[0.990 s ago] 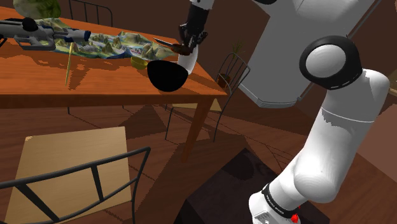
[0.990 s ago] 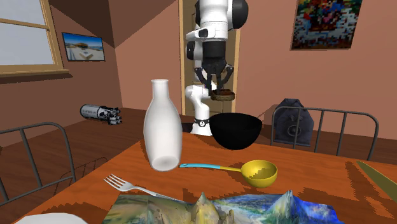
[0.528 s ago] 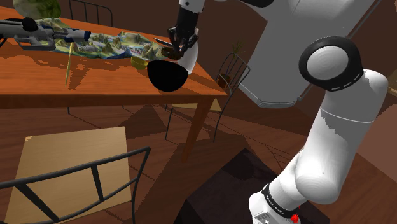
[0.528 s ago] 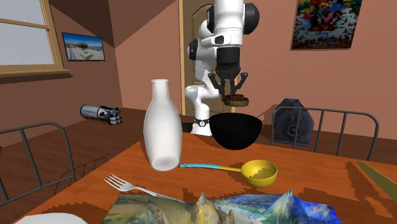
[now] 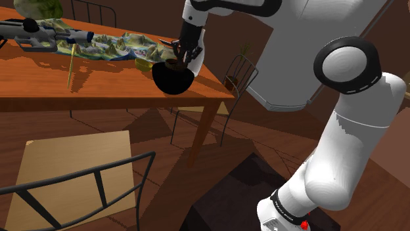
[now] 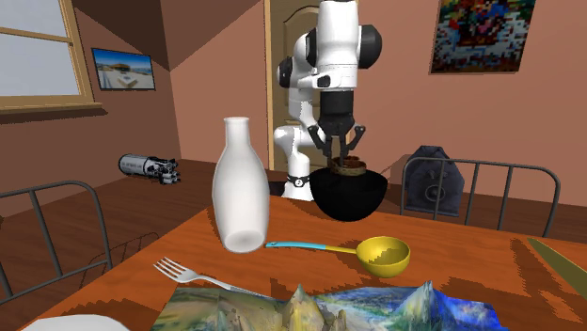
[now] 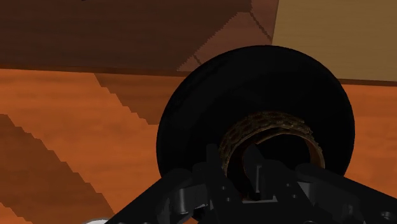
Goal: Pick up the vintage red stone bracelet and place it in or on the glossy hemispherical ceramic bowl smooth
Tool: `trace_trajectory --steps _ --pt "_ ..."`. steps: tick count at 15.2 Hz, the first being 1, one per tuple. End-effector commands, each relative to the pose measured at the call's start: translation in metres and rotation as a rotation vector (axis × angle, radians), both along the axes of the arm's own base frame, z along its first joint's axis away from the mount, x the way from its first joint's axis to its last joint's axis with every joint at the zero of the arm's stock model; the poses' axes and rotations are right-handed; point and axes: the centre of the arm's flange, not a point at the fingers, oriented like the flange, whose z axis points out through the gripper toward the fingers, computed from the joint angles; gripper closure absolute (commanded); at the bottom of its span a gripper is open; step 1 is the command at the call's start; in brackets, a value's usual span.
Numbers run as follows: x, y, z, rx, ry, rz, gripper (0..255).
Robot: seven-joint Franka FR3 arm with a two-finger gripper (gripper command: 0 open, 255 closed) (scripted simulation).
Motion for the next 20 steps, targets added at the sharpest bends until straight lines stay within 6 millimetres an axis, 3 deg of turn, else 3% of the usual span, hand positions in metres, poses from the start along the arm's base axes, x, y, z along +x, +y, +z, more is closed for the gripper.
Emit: trace_trajectory --steps 1,10,11,16,20 --pt "0.0 -0.001 -0.01 0.0 -0.001 0.0 255" --pt "0.0 -0.001 -0.016 0.0 -0.001 0.0 255" --pt "0.0 -0.001 -0.016 0.0 -0.001 0.0 0" --pt "0.0 -0.001 -0.016 0.0 -0.001 0.0 0" --pt "-0.001 -0.002 0.034 0.0 -0.001 0.0 0"
